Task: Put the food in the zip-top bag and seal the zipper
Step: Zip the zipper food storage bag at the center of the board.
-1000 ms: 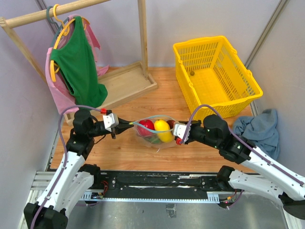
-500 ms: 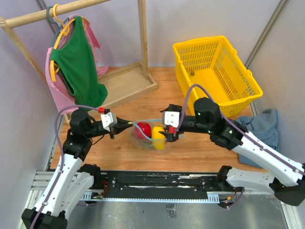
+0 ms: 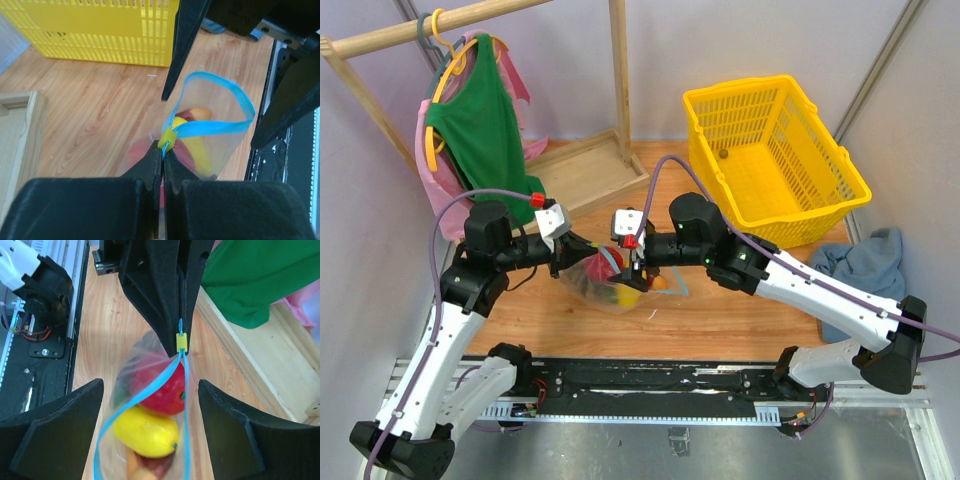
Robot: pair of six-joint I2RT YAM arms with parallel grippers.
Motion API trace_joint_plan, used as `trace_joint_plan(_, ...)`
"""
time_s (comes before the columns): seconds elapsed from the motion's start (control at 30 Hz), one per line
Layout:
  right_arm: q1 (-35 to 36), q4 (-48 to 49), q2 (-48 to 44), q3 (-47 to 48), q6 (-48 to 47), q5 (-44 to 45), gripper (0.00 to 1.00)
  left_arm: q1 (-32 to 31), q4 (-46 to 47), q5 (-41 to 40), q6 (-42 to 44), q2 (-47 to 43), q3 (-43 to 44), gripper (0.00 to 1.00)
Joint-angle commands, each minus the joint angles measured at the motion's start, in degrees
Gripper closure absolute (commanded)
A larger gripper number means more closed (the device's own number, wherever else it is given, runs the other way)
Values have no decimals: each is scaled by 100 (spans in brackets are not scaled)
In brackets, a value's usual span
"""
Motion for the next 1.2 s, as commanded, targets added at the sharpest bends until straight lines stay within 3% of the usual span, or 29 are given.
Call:
trace_joint_plan(0.0,91,693,124,-61,643,92,23,-92,-234,-57,-156,113,312,100)
trace_joint_plan(0.17,101,608,199,-361,385,850,30,-109,-229,-80,-159,166,274,100)
trace_joint_plan(0.43,88,456,130,-774,-3,916,46,-127,-174,173,-100,134,163,100)
trace_joint_plan(0.7,-48,148,52,-614,-306,720,99,-157,-93,353,56,88,-28,100)
trace_joint_plan(0.8,-56,-62,-107,-567,-436,710,99,-152,228,400,-111,89,-191,100)
trace_joint_plan(1.03,-66,-161,-303,-568,-274,667,99,-155,1049,740,-557,318,-693,85)
trace_joint_plan(1.17,-82,-154,-305,-593,-240,661,99,-151,1153,882,-629,528,-724,87)
